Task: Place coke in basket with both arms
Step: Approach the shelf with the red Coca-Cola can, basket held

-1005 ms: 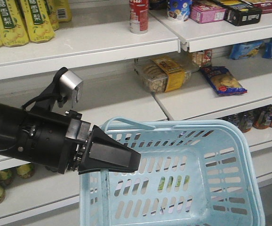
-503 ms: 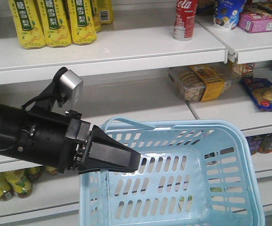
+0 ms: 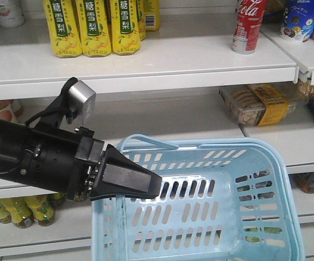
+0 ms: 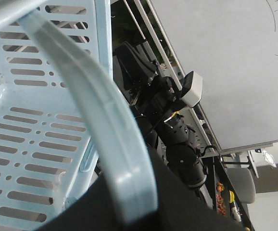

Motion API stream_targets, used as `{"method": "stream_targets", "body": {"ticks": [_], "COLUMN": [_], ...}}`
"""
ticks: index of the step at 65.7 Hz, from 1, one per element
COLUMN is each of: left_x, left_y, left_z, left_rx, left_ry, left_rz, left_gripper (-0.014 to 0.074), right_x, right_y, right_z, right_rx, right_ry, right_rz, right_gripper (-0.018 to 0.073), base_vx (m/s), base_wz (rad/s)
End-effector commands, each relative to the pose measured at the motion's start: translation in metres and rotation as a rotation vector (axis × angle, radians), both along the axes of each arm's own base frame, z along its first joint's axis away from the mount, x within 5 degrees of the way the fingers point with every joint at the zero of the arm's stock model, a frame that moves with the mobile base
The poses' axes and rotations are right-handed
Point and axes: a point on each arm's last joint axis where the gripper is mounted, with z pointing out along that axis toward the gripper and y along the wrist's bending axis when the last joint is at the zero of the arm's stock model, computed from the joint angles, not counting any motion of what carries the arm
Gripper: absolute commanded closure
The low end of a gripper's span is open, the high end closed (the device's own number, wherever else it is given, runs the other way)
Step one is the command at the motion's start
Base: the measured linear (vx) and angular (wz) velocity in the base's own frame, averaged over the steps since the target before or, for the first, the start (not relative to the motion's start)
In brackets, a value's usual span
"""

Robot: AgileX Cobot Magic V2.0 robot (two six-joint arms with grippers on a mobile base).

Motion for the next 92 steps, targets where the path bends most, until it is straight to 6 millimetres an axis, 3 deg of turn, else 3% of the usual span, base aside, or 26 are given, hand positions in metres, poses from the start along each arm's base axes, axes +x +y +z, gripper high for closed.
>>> {"method": "stream_targets", "body": {"ticks": [1,92], "left_x": [-0.0055,-0.0055], "left_y": [0.0003,0.0003], "left_z": [0.0246,0.0246], "left_rx": [-0.12,-0.12], "left_ry": [-0.021,-0.021], "left_rz": [0.005,0.005], "left_gripper": [0.0603,0.0603], "right_x": [-0.0004,-0.0004], "right_y": [0.0,0.0], "right_z": [0.0051,0.0051], "right_rx": [-0.004,-0.004], "right_ry": [-0.082,-0.082], "right_rz": [0.0,0.0], "right_gripper": [0.0569,0.0569], "base_vx": [0.02,0.02], "base_wz": [0.07,0.06]}}
